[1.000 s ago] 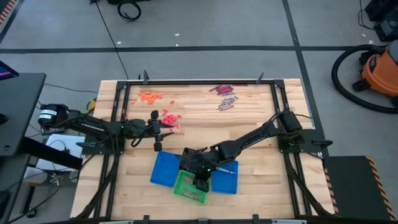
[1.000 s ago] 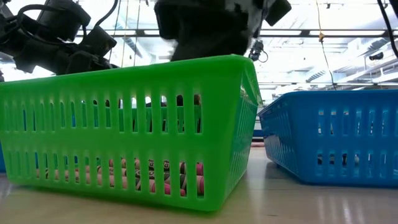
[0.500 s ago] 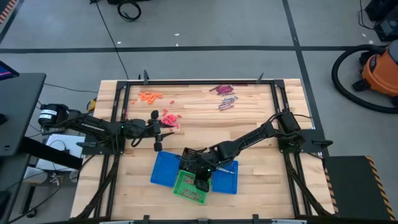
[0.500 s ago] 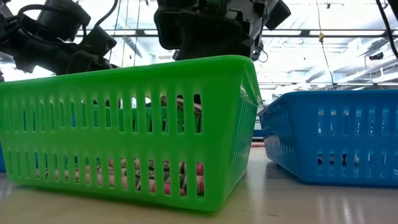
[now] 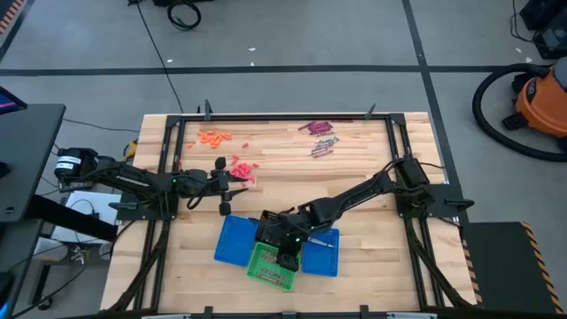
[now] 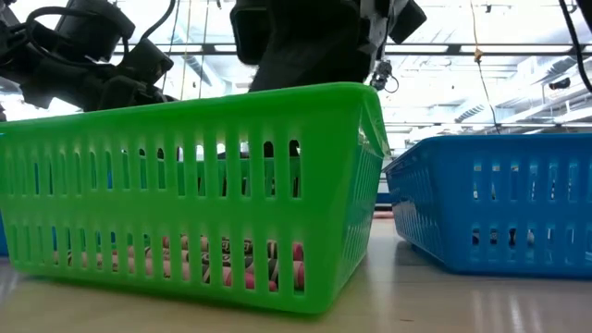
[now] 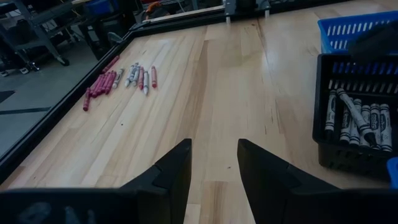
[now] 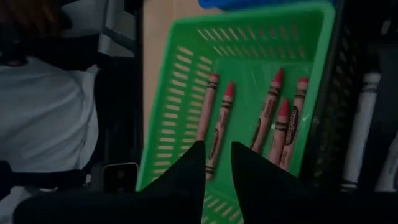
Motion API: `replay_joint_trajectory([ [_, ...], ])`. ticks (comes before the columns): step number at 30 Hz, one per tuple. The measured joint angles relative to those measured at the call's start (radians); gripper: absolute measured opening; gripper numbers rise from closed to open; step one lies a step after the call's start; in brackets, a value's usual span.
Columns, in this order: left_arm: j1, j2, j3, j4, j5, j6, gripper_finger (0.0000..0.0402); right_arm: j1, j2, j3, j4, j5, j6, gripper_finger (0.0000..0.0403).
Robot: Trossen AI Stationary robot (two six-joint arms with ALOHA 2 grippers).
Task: Sort crayons
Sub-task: Put the pink crayon into the green bin
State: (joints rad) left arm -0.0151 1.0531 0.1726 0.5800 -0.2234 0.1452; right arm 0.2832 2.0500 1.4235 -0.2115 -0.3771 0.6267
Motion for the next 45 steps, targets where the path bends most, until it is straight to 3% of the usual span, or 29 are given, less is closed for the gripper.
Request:
replay_joint_trajectory([
  [6,0.0,0.0,0.0,0.0,0.0,0.0,0.0141,-0.029,-0.06,0.0,-0.078,0.024,-0.095,0.0083],
  [10,0.0,0.0,0.0,0.0,0.0,-0.001,0.0141,-0.063,-0.112,0.0,-0.209,0.142,-0.181,0.0083],
  [13,0.0,0.0,0.0,0.0,0.0,-0.001,0.0141,-0.09,-0.169,0.0,-0.29,0.29,-0.247,0.0083],
  [18,0.002,0.0,0.0,0.0,0.0,0.005,0.0141,-0.139,-0.23,0.0,-0.506,0.701,-0.337,0.0083],
  [20,0.002,0.0,0.0,0.0,0.0,0.005,0.0141,-0.169,-0.234,0.0,-0.589,0.776,-0.4,0.0082],
  [35,0.003,0.0,0.0,0.001,0.0,0.027,0.0141,-0.454,-0.22,-0.194,-0.638,0.742,-0.901,0.0082],
  [45,0.003,0.0,0.0,0.001,0.0,0.033,0.0141,-0.616,-0.22,-0.229,-0.59,0.665,-0.999,0.0092],
])
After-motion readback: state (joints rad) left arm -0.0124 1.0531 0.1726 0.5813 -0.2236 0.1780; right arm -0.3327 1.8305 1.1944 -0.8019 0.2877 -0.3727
